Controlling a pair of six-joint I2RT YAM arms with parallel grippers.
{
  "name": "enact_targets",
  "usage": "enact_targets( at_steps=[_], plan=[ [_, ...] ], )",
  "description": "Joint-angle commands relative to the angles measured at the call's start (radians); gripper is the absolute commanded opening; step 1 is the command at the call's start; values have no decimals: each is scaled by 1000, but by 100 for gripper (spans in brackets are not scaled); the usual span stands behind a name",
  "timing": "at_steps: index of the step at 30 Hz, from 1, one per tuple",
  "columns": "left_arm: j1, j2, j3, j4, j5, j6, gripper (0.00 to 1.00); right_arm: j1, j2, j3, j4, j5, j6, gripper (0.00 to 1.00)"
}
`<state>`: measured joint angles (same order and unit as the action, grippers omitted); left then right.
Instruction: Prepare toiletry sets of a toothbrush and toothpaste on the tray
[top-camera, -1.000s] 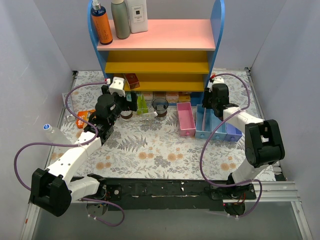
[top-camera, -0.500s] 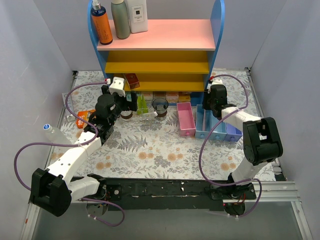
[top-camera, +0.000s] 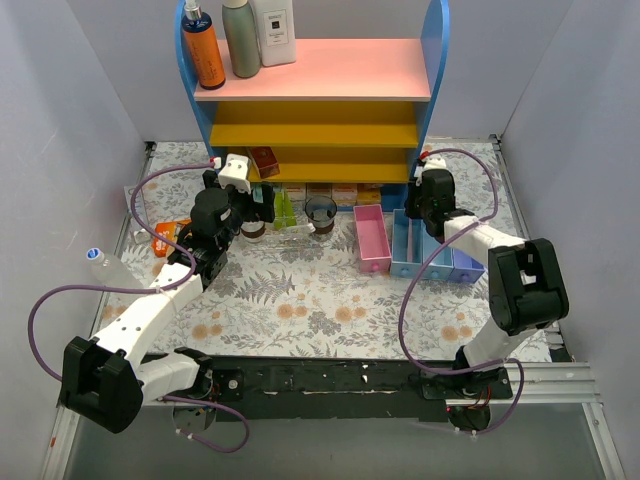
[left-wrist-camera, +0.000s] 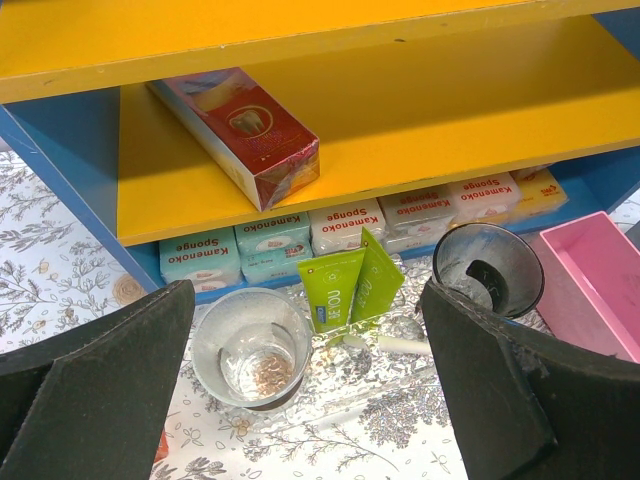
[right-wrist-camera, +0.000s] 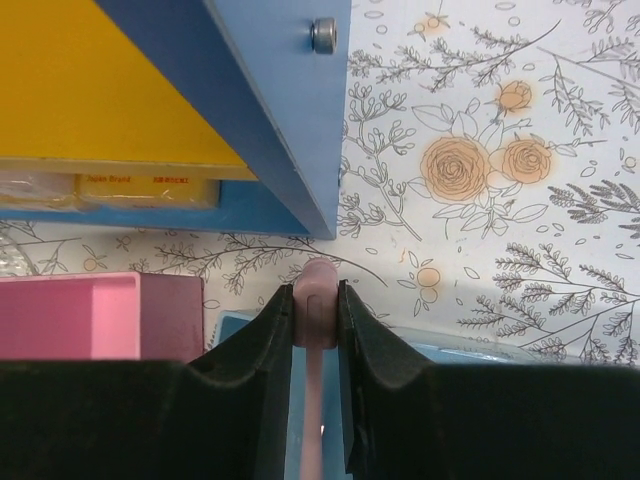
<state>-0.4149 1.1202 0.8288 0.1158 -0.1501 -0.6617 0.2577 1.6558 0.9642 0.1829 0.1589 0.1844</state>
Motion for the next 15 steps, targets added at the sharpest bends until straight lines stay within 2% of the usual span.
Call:
enact_targets(
  at_steps=[1, 15],
  plan=[
    [-5, -25, -5, 21, -8, 11, 98, 3, -76, -18, 72, 10, 12, 3],
    [-4, -28, -5, 21, -8, 10, 98, 5, -220, -120, 207, -84, -23, 1]
  ],
)
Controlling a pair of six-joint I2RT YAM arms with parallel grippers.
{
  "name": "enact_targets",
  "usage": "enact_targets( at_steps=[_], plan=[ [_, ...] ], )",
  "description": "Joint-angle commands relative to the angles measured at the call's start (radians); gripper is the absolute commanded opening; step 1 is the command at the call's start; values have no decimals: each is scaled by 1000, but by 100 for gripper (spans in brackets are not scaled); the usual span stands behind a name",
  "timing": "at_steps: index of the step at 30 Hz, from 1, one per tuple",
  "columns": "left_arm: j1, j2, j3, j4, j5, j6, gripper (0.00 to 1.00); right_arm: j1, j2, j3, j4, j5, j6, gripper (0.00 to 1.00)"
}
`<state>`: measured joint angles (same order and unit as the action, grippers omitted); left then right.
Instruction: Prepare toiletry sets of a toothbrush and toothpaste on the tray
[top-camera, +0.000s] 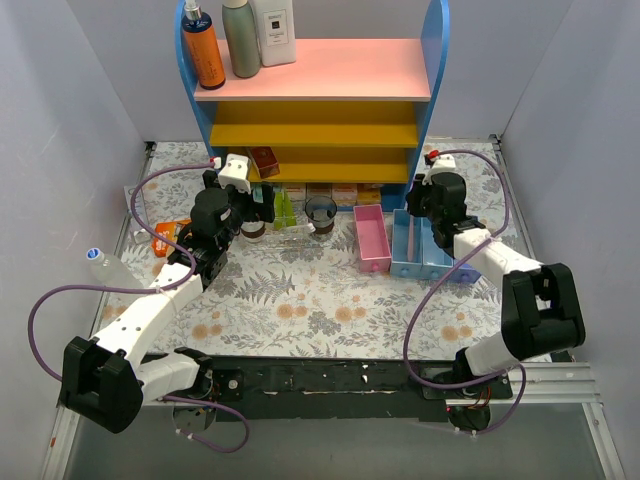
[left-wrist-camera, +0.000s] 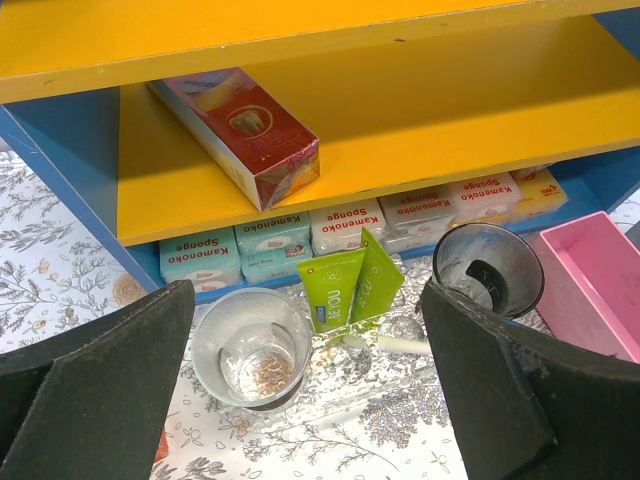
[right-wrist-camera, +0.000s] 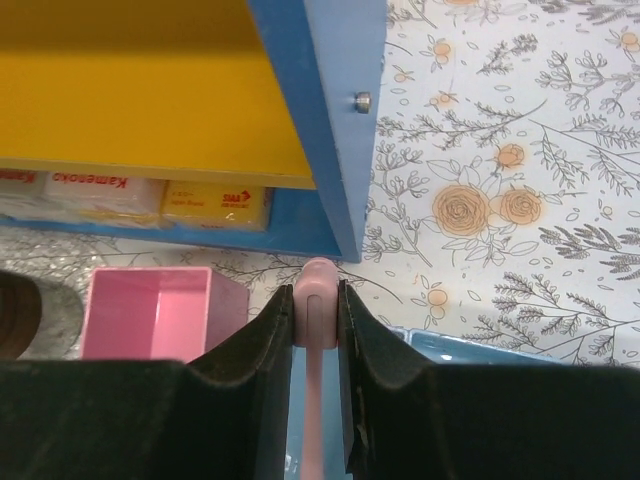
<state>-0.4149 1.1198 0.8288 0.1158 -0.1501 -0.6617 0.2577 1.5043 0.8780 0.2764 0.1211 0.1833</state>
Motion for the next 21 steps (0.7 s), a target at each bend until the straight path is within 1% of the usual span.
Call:
enact_targets(
  at_steps=[1, 5, 11, 12, 17, 21],
  plan=[
    [-5, -26, -5, 21, -8, 10, 98, 5, -93, -39, 119, -51, -28, 1],
    [-5, -25, -3, 21, -3, 5, 98, 5, -165, -73, 144, -69, -74, 1],
    [-5, -23, 0, 21, 7, -7, 98, 5, -297, -177, 276, -113, -165, 1],
    [-7, -20, -2, 24, 7, -10, 98, 5, -320, -185, 288, -153, -179, 1],
    [-21, -20, 7, 21, 33, -24, 98, 5, -380, -198, 284, -228, -254, 1],
    [-33, -14, 16, 10, 63, -27, 98, 3, -446, -217, 302, -337, -280, 1]
  ],
)
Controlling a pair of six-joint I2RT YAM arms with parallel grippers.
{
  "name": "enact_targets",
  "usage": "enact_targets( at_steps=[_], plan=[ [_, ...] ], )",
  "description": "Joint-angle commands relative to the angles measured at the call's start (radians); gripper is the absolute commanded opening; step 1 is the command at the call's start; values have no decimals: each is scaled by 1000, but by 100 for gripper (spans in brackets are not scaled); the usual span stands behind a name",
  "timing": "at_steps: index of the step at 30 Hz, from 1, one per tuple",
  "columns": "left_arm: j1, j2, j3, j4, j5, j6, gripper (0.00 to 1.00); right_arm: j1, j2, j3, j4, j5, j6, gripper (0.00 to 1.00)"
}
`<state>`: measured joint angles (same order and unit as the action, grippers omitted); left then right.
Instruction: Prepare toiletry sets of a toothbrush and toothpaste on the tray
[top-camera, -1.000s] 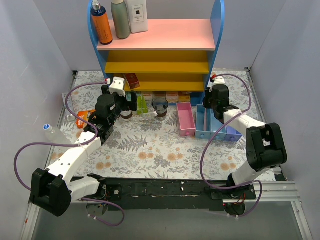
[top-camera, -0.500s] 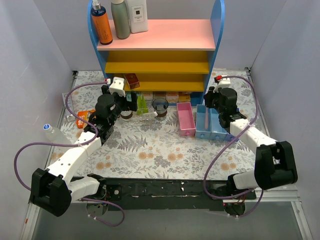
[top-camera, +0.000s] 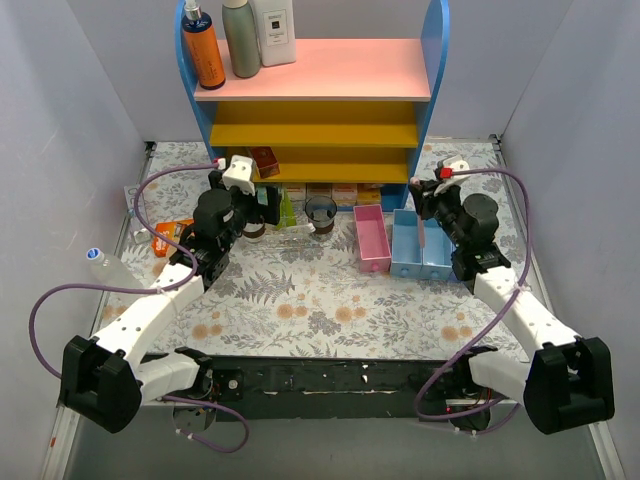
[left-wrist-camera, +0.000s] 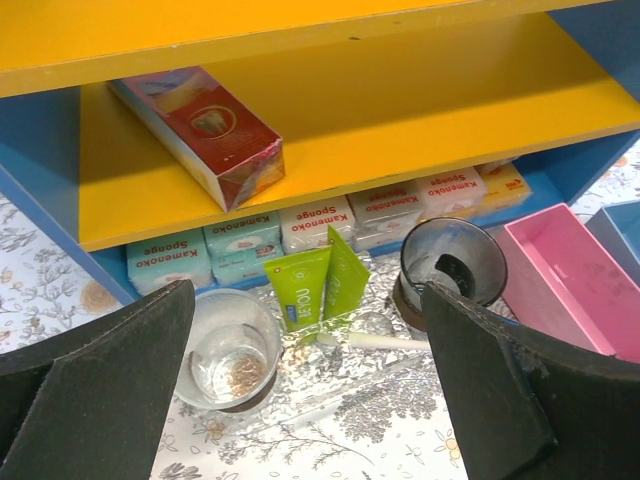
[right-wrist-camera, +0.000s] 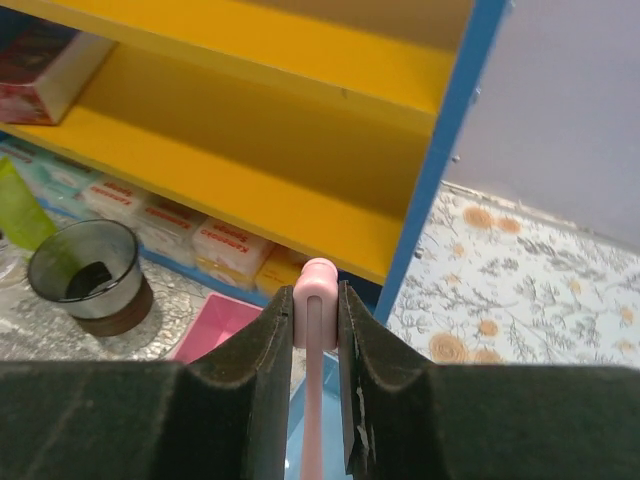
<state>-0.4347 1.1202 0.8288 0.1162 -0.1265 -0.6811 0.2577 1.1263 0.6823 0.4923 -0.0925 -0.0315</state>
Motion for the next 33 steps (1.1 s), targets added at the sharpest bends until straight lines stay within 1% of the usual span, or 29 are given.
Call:
enact_targets(
  at_steps=[1, 5, 8, 9, 11, 12, 15, 19, 23, 29, 33],
  plan=[
    [-18, -13, 18, 8, 44, -9, 98, 5, -78, -24, 89, -140, -70, 1],
    [-32, -5, 30, 0, 85, -32, 98, 5, -126, -36, 112, -228, -91, 1],
    [-41, 7, 52, -9, 163, -72, 98, 5, -146, -24, 100, -291, -94, 1],
    [-42, 24, 79, -27, 204, -112, 98, 6, -151, -18, 85, -323, -94, 1],
    [-53, 46, 121, -53, 237, -147, 97, 11, -157, -6, 77, -363, -105, 1],
    [-58, 53, 165, -82, 261, -187, 96, 12, -163, -1, 65, -386, -108, 1],
    [-71, 90, 220, -110, 344, -244, 94, 29, -178, 5, 48, -421, -123, 1],
    [-119, 133, 298, -148, 473, -287, 94, 52, -195, 11, 0, -449, -150, 1],
    [-165, 191, 355, -168, 565, -330, 94, 74, -209, 14, -32, -470, -166, 1],
    [-226, 263, 404, -155, 611, -403, 93, 123, -215, 17, -75, -469, -200, 1],
    [-254, 286, 405, -122, 628, -436, 93, 146, -218, 23, -99, -463, -217, 1]
  ],
)
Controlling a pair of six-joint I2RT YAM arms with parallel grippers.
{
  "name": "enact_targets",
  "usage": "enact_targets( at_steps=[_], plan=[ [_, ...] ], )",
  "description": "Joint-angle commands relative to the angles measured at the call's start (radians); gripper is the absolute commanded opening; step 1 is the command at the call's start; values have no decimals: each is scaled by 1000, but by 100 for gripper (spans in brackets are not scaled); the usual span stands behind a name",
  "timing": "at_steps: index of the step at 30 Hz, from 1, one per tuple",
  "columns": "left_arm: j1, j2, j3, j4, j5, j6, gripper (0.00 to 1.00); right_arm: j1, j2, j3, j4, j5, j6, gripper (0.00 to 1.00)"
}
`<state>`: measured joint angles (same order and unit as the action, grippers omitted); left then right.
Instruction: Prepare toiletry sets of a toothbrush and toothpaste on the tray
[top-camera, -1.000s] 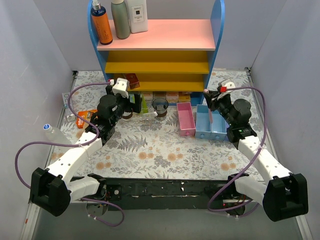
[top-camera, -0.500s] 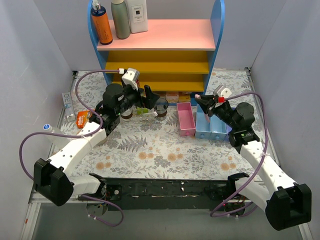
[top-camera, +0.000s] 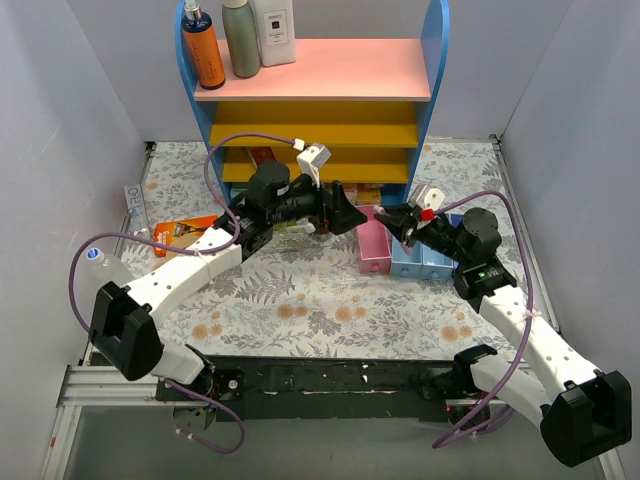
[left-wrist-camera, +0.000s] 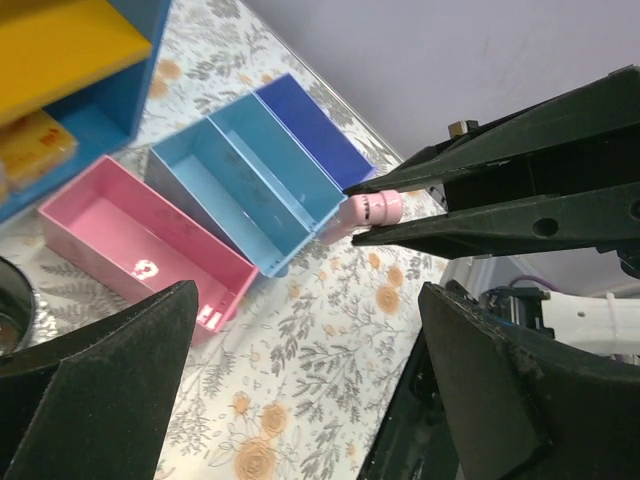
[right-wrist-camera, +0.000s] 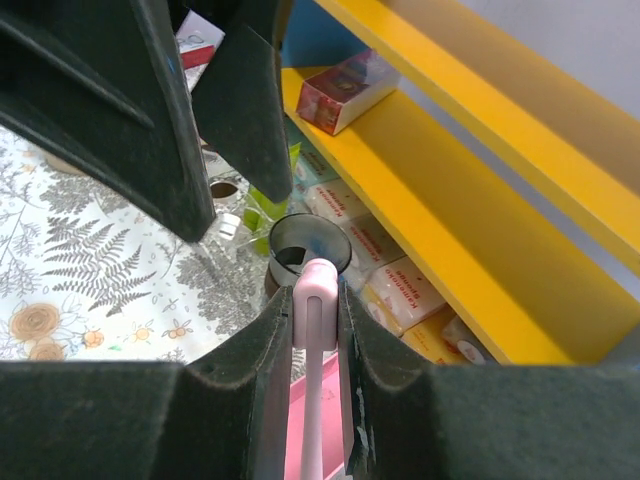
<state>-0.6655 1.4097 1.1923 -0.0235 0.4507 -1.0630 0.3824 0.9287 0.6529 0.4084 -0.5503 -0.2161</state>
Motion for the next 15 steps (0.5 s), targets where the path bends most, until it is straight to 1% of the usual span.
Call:
enact_targets(
  at_steps=[1, 8, 13, 15],
  plan=[
    [-34, 1, 41, 17, 52, -55, 93, 30, -22, 53, -20, -5, -40, 1],
    [-55, 31, 49, 17, 34, -58, 90, 62, -34, 57, -56, 16, -71, 1],
    [-63, 29, 53, 74, 6, -74, 87, 87, -27, 67, -83, 35, -92, 1],
    [-65, 28, 47, 92, -26, -80, 84, 95, -27, 68, -88, 44, -97, 1]
  ],
)
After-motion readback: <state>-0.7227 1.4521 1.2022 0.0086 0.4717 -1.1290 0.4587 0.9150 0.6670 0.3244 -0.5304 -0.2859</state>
